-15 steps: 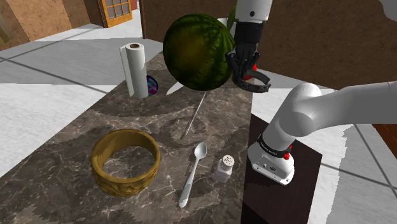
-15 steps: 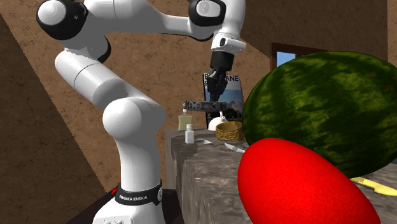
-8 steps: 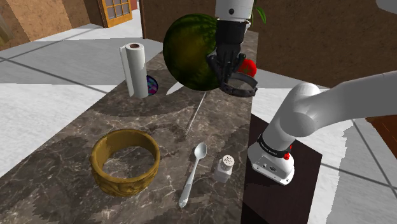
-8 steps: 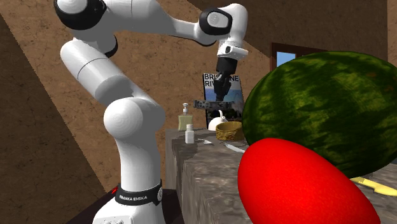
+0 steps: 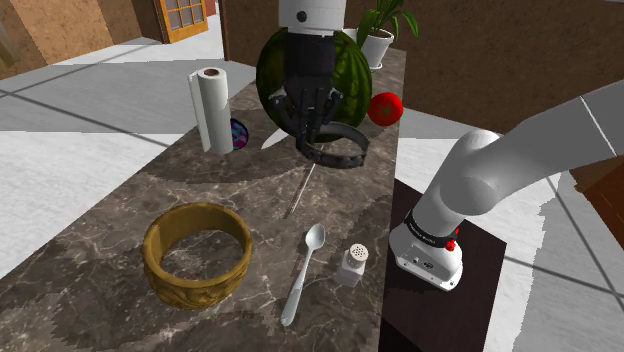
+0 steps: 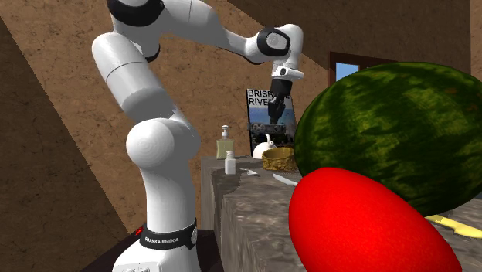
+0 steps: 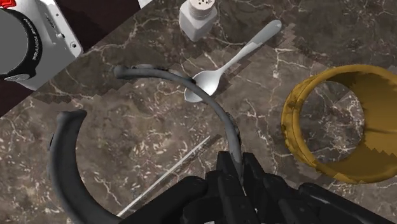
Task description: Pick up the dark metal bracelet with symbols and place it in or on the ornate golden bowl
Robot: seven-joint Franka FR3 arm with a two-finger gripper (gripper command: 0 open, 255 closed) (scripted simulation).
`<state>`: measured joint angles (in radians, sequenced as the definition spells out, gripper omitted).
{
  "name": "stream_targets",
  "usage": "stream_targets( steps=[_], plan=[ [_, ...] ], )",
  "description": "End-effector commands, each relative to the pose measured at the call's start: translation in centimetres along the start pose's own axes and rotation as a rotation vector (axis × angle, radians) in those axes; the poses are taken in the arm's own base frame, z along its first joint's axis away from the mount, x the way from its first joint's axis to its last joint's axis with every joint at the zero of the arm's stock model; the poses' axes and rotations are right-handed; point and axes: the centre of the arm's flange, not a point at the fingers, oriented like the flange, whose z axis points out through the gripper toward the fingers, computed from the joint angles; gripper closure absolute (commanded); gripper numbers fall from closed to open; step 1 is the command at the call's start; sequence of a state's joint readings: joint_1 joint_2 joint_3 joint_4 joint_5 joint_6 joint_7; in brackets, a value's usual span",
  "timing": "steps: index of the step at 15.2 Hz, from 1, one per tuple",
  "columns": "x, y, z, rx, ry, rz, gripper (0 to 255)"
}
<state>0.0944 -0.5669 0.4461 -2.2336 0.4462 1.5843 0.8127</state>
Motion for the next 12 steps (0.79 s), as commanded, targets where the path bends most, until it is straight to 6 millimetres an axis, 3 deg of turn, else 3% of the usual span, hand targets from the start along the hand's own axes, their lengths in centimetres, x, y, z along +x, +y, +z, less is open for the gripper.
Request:
stream_targets(
  steps=[1, 12],
  plan=[
    [-0.4, -2.8, 0.2, 0.001, -0.001, 0.000, 255],
    [-2.2, -17.2, 1.0, 0.001, -0.001, 0.000, 255]
  ],
)
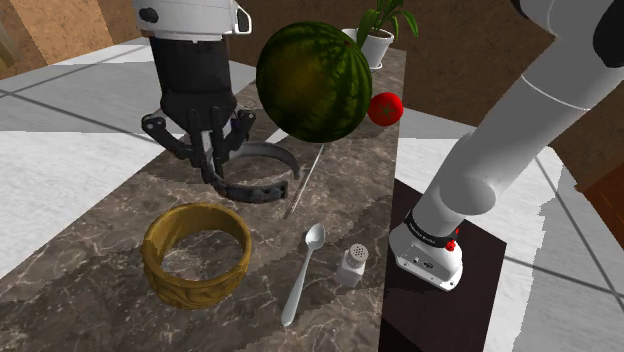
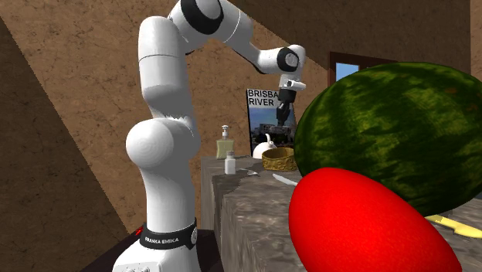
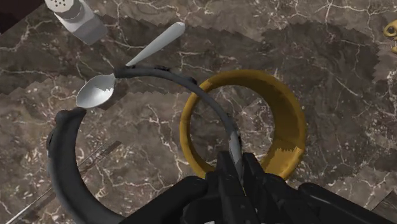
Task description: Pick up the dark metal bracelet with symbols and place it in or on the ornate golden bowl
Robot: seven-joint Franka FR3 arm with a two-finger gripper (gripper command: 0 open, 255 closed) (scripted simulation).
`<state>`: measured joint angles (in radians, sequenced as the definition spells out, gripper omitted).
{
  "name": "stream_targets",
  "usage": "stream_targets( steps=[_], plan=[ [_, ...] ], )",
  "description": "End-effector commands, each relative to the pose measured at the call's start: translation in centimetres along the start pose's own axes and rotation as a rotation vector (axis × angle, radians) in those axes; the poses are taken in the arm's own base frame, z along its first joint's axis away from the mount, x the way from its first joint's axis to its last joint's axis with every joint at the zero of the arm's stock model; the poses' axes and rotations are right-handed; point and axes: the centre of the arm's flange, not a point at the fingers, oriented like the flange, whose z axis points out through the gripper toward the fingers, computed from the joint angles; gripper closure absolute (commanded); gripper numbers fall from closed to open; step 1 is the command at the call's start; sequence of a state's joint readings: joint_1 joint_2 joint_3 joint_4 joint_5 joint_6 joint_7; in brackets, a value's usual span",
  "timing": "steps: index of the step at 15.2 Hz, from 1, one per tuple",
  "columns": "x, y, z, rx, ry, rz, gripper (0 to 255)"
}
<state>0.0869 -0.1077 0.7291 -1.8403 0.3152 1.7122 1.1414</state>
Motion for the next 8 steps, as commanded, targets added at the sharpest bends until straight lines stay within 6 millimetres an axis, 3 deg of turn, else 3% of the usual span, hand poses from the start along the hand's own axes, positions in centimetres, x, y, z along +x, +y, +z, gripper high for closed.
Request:
stream_targets(
  steps=[1, 8],
  plan=[
    [-0.4, -2.6, 0.0, 0.002, 0.000, 0.002, 255],
    [-1.5, -11.6, 0.5, 0.002, 0.000, 0.002, 255]
  ],
)
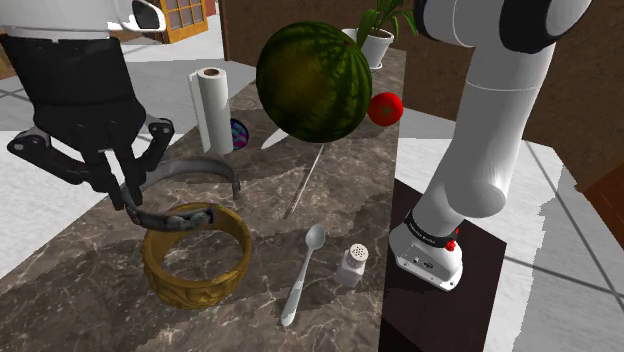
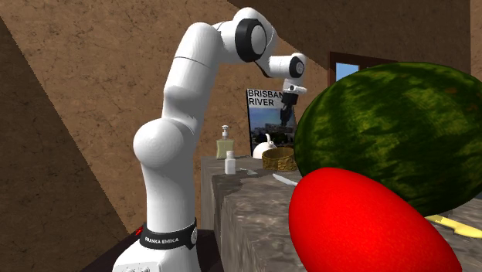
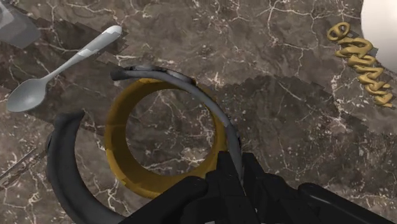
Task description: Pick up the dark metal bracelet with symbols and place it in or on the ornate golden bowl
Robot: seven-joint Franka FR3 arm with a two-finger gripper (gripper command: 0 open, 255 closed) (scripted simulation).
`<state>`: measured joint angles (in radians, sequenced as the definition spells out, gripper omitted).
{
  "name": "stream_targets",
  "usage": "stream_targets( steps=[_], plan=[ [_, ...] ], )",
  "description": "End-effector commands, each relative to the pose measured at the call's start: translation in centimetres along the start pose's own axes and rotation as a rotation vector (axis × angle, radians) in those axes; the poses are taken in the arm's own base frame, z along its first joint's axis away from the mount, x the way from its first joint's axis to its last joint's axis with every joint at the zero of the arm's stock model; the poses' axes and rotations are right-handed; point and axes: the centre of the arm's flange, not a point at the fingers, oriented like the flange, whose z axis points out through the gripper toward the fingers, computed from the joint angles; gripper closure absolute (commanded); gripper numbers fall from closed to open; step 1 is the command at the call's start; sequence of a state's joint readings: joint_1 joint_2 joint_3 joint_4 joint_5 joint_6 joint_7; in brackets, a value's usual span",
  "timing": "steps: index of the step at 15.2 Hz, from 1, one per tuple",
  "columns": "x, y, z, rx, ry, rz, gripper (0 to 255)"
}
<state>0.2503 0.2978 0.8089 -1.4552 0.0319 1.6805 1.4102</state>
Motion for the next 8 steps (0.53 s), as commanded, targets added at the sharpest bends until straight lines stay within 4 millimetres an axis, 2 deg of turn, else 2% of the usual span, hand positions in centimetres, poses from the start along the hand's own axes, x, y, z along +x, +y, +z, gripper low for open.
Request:
stream_targets(
  steps=[1, 8],
  plan=[
    [0.0, -1.7, 0.9, 0.000, 0.002, 0.006, 255],
    [0.9, -1.5, 4.4, 0.000, 0.002, 0.006, 255]
  ],
)
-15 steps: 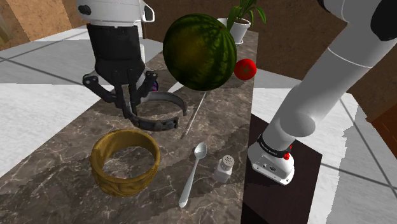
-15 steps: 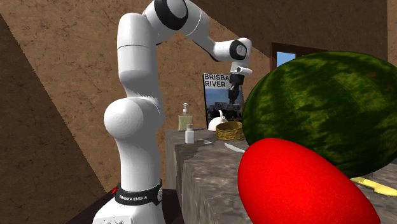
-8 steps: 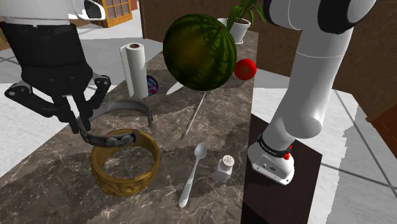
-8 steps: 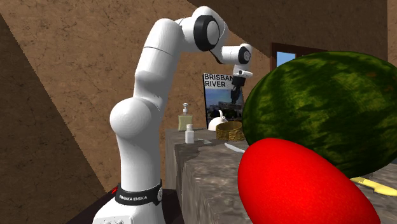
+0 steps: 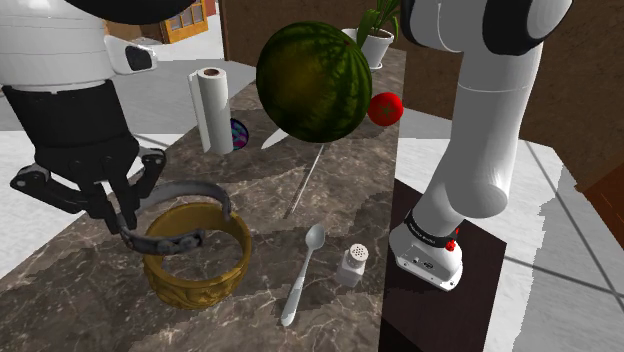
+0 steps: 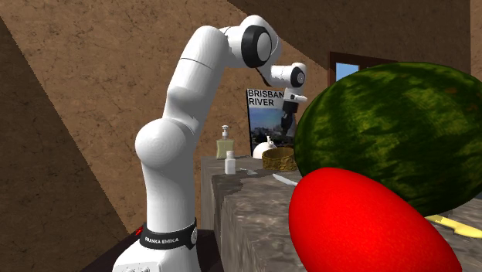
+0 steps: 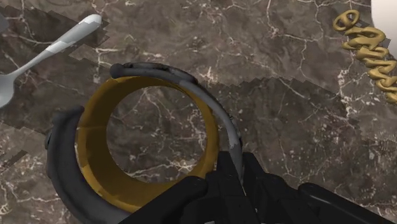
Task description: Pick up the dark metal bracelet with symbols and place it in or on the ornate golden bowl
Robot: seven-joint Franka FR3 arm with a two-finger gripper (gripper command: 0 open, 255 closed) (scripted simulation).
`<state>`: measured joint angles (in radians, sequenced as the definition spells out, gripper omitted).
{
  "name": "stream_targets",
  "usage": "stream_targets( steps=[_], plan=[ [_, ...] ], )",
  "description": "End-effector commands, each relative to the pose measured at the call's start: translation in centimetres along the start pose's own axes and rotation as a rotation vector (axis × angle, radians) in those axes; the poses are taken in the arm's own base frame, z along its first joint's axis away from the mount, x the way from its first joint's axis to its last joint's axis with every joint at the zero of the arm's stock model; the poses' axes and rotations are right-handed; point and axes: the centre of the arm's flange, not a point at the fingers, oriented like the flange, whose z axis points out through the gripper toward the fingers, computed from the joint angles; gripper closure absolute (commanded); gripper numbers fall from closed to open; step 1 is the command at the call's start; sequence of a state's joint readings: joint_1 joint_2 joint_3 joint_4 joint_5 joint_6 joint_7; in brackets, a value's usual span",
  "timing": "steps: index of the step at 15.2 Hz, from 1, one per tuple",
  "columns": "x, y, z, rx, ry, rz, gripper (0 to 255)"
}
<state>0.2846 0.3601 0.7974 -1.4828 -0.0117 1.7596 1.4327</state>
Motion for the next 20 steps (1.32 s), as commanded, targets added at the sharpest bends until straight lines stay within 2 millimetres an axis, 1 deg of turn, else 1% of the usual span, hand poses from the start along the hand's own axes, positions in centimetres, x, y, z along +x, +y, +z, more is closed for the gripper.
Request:
stream_targets(
  steps=[1, 6, 7, 15, 16, 20],
  plan=[
    [0.2, 0.1, 1.1, 0.000, 0.000, 0.000, 255],
    [0.8, 0.2, 3.6, 0.000, 0.000, 0.000, 255],
    [1.0, 0.3, 4.6, 0.000, 0.000, 0.000, 255],
    [1.0, 0.3, 4.6, 0.000, 0.000, 0.000, 255],
    [1.1, 0.4, 4.6, 0.000, 0.000, 0.000, 0],
    [1.0, 0.4, 4.6, 0.000, 0.000, 0.000, 0]
  ],
)
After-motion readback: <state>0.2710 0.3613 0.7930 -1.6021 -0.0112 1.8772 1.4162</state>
